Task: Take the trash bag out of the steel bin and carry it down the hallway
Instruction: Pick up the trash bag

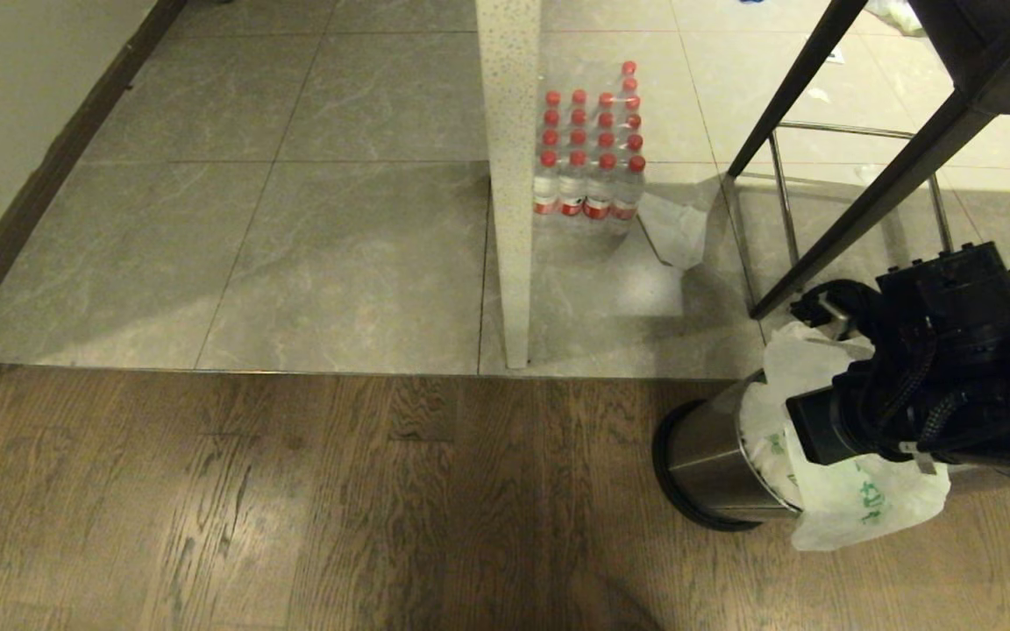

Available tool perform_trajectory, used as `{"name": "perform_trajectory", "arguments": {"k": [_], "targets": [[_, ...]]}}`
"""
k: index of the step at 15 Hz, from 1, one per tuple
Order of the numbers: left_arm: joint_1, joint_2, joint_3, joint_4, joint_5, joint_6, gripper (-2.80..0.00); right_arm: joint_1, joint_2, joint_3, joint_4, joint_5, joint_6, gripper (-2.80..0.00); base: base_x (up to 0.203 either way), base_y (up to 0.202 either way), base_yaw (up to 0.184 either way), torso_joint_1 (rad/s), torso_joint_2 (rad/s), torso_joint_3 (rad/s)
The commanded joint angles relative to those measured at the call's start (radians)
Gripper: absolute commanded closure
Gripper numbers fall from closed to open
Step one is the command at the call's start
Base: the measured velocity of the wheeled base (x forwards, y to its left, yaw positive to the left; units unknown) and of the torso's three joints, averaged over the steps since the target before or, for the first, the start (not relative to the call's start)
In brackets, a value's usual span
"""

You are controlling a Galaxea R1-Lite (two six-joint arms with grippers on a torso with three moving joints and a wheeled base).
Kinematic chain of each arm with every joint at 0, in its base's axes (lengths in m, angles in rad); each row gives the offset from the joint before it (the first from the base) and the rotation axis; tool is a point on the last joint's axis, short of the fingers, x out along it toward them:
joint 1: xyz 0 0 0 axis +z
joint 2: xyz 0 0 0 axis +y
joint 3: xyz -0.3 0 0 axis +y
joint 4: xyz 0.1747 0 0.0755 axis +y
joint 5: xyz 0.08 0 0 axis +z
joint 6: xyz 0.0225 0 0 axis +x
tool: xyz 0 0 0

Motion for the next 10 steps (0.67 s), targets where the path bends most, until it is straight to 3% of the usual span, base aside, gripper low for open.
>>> {"name": "perform_trajectory", "arguments": {"k": [1,5,10], "targets": [[-0.001,0.000,0.000,-0.001,0.000,0.000,0.00,0.000,-0.058,-0.010,0.012,0.000,0.000,0.00,0.000,0.000,0.000,0.000,0.00,0.000],[-0.001,0.000,0.000,-0.001,0.000,0.000,0.00,0.001,-0.149,-0.106,0.170,0.001,0.000,0.00,0.000,0.000,0.000,0.000,0.00,0.000],[-0.001,0.000,0.000,-0.001,0.000,0.000,0.00,-0.001,-0.244,-0.152,0.243,-0.028,0.002,0.00,0.000,0.000,0.000,0.000,0.00,0.000]]}}
